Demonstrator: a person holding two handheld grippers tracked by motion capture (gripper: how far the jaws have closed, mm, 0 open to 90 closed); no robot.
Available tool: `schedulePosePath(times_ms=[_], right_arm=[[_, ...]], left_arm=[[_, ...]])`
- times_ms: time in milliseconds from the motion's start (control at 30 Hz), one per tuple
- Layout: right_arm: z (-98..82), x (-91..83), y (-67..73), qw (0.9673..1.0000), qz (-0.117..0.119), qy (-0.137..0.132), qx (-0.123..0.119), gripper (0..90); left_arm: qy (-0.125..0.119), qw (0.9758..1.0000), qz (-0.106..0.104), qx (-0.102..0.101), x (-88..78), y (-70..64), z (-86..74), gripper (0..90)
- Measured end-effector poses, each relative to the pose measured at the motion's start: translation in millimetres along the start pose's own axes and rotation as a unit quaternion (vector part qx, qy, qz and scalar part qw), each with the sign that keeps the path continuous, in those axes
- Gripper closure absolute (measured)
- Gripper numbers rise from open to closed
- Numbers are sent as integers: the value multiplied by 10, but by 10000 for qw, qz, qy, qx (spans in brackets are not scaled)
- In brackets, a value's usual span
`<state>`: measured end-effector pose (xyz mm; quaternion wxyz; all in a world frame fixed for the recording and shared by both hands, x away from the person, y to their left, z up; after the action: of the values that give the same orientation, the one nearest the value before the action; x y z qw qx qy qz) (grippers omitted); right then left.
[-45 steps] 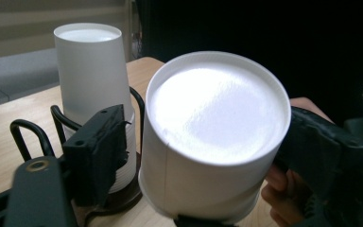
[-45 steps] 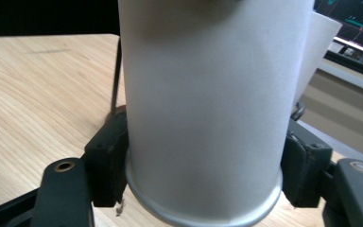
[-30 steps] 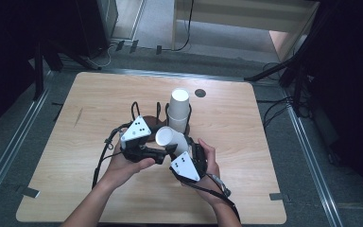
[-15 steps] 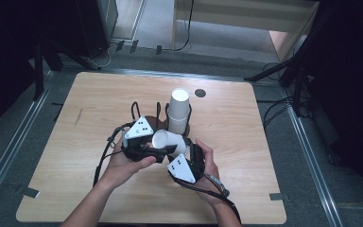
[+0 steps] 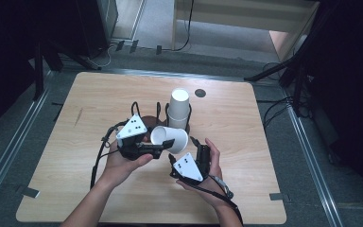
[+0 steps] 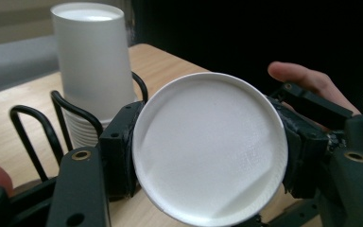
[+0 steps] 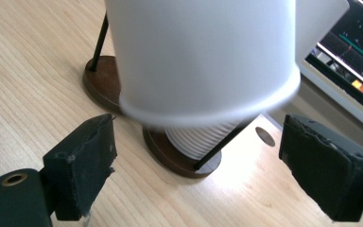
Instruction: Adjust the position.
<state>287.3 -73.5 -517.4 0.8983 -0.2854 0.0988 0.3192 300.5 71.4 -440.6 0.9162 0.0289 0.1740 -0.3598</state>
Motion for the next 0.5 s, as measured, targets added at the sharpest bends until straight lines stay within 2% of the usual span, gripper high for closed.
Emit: schedulePosePath(times_ms=[133, 333, 400, 500], right_arm=[[-37, -30, -23, 9997, -5, -26, 239, 109], [-70, -43, -51, 9983, -112, -58, 563, 126], [-82, -49, -63, 9971, -78, -82, 757, 132], [-98, -71, -91, 9951, -122, -120, 974, 139]], left_arm=[[-232, 9997, 90, -34, -4, 34, -8, 358], [-631, 9973, 307, 203, 21, 41, -31, 358], [-705, 9968, 283, 232, 25, 55, -33, 358], [-771, 9966, 231, 172, 24, 67, -34, 358]])
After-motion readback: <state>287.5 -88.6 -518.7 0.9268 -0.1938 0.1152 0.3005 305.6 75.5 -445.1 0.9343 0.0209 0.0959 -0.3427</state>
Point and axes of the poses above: each handheld gripper's, and its own axes: x roughly forward along the jaws, z roughly out of its top, y roughly to its left, the point moved 5 cm from there along x, roughly forward along the jaws, and after that the axes turned 9 degrees about z, right-handed, at the moved point
